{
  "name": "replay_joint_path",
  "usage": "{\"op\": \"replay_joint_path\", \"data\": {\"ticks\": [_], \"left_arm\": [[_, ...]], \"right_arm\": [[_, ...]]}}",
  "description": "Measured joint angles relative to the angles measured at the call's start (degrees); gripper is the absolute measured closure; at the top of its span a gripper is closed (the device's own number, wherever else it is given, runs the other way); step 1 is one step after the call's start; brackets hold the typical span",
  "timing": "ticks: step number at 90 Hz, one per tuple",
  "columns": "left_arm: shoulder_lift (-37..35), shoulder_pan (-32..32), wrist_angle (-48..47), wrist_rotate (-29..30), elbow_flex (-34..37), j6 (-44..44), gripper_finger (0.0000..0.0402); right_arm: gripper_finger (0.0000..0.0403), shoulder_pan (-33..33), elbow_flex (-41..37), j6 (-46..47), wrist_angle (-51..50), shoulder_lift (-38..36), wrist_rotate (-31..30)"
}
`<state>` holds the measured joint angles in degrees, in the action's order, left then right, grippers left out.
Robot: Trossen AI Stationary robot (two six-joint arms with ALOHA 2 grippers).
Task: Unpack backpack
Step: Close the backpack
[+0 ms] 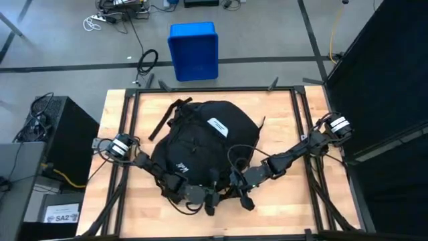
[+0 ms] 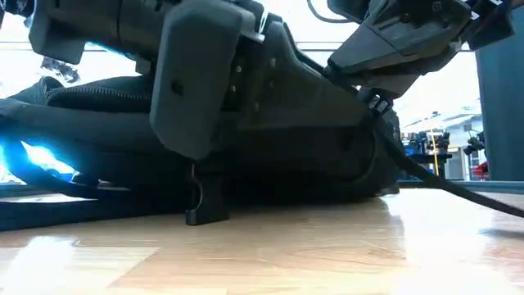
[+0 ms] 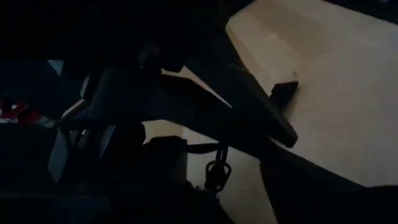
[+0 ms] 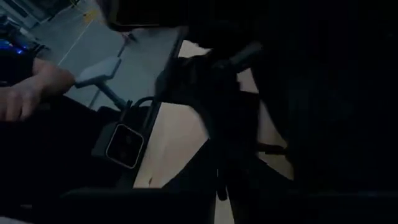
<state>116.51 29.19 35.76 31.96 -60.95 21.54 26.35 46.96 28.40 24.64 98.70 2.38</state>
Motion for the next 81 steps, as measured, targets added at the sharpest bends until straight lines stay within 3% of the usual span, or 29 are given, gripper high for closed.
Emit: {"op": "replay_joint_path", "data": {"ticks": [24,38,52,63,72,81], "left_arm": [[0.02,-0.07,0.84,0.55,0.00,0.14,0.0385],[0.02,0.02,0.54,0.53,0.02,1.23,0.0395],[-1.02,0.22,-1.37,-0.30,-0.10,1.40,0.0398],[-2.34,1.15,-2.17,-0.61,-0.26,2.84,0.0399],[-2.89,1.44,-4.19,1.51,0.26,3.64,0.0400],[-3.65,1.46,-6.51,2.57,0.22,3.35,0.0400]], "right_arm": [[0.0403,0.00,0.00,0.29,0.02,0.00,0.27],[0.0400,-0.12,0.00,0.37,-0.50,0.00,1.15],[0.0385,0.15,-0.02,-0.04,-0.45,-0.07,10.16],[0.0370,1.58,-0.02,1.32,0.01,-0.95,11.73],[0.0356,2.95,0.03,0.54,0.80,-1.44,16.81],[0.0336,3.55,0.04,-2.59,2.30,-1.46,16.02]]}}
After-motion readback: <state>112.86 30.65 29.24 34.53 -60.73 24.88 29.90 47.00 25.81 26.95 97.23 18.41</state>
